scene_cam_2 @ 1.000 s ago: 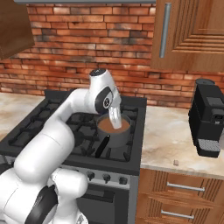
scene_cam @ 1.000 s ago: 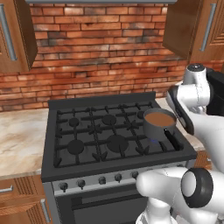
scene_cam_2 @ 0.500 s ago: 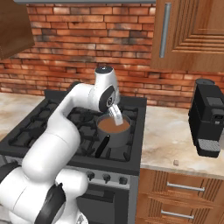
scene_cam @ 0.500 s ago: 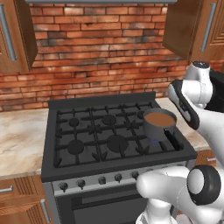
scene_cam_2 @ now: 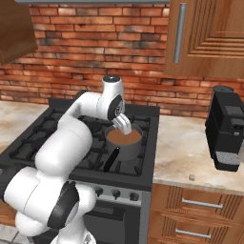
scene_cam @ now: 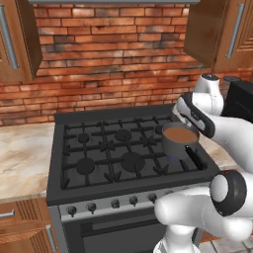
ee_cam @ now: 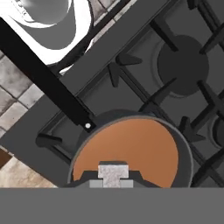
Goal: Pick up the sugar cube(s) and place them in the saucepan with hot chocolate.
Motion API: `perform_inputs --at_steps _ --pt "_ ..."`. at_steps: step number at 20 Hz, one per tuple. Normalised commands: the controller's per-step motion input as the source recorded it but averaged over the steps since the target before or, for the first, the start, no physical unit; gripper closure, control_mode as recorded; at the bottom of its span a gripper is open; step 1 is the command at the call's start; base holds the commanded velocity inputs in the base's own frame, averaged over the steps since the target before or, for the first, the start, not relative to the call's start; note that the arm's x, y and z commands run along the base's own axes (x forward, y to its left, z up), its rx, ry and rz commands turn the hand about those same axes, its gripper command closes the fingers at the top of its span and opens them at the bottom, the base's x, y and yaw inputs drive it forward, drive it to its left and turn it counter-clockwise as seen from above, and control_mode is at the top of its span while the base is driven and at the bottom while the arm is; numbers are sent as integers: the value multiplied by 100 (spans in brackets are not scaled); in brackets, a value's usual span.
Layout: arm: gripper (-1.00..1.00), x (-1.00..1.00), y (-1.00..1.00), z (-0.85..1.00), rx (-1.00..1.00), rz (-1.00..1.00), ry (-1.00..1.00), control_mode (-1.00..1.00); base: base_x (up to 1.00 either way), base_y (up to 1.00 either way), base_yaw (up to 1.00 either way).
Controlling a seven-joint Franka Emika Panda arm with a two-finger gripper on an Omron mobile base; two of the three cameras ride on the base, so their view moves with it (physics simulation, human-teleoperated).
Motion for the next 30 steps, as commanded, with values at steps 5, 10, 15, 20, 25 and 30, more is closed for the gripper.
perform_inputs --at_steps 5,10,15,20,25,30 --pt "100 34 0 -29 -7 10 19 -100 0 0 0" --pt "100 50 0 -18 -5 11 23 -100 0 0 0" --pt "100 27 -1 -19 -1 10 15 -100 0 0 0" --pt "100 10 -21 -29 0 7 5 -100 0 0 0" --pt "100 7 -19 -34 0 8 0 -100 0 0 0" --pt "100 26 0 -10 0 11 0 -100 0 0 0"
